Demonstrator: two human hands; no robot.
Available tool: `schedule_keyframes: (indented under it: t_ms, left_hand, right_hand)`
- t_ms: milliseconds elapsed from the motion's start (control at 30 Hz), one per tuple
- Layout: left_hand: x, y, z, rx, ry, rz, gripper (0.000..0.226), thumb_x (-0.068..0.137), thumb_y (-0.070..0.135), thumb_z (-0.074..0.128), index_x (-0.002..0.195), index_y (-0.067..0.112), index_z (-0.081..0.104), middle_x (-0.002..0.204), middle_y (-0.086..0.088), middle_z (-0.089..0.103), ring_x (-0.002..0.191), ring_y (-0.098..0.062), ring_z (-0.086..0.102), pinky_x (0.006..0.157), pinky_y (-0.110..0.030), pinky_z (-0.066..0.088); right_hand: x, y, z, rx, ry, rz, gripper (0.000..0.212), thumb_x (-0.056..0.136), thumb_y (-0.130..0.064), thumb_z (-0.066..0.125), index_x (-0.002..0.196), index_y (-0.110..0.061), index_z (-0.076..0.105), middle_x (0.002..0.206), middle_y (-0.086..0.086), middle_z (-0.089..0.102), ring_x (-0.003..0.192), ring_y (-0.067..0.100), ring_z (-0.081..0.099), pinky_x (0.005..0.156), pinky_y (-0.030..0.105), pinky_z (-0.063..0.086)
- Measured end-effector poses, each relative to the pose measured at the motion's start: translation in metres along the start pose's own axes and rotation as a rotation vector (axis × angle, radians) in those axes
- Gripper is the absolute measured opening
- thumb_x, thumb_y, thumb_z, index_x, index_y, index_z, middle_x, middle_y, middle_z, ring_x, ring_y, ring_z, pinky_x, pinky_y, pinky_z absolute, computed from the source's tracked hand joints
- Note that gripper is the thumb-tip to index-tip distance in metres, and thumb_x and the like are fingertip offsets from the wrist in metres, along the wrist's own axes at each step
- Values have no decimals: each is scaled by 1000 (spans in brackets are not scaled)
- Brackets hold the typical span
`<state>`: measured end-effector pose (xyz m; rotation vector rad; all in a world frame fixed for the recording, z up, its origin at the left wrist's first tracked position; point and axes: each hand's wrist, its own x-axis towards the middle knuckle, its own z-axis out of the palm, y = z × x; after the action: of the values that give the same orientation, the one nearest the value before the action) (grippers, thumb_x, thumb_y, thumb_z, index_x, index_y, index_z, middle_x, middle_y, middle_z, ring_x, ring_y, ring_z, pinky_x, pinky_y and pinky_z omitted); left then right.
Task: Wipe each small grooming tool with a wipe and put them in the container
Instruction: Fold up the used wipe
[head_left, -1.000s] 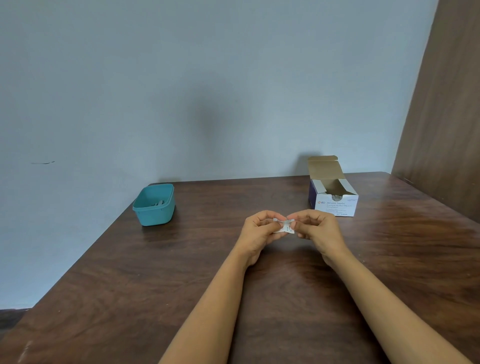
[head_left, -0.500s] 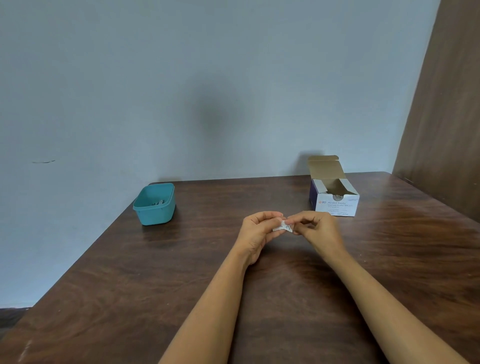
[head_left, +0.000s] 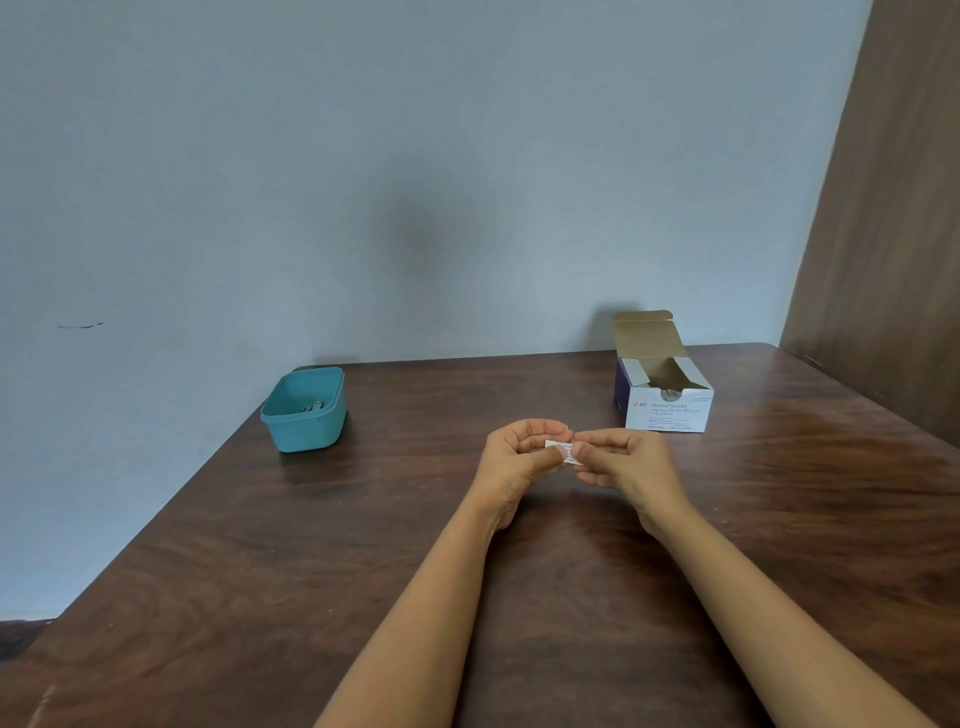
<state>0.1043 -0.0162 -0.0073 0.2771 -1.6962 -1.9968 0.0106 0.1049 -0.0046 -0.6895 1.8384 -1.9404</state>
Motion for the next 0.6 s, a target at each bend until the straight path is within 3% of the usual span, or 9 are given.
schedule_keyframes:
  t_ms: [267, 467, 600]
  left_hand:
    - [0, -1, 1, 51, 11, -23, 21, 84, 1, 68, 105, -2, 69, 99, -19, 71, 91, -23, 69, 85, -33, 57]
    - [-1, -4, 8, 160, 82, -52, 16, 89, 4, 63, 101, -6, 69, 92, -23, 71, 82, -24, 70, 73, -26, 59]
    - [0, -6, 11, 229, 136, -38, 7, 87, 0, 63, 91, -1, 69, 79, -13, 70, 68, -12, 69, 68, -22, 59]
  right_hand:
    - [1, -4, -3, 27, 9, 20, 17, 76, 2, 74, 92, -2, 73, 85, 16, 73, 79, 25, 72, 67, 29, 60]
    - [-1, -5, -2, -14, 16, -29, 13, 77, 8, 70, 84, -3, 70, 81, 17, 70, 73, 24, 69, 59, 21, 58]
    - [3, 1, 1, -172, 53, -110, 19, 78, 6, 71, 77, -13, 71, 74, 11, 70, 71, 23, 69, 61, 24, 59]
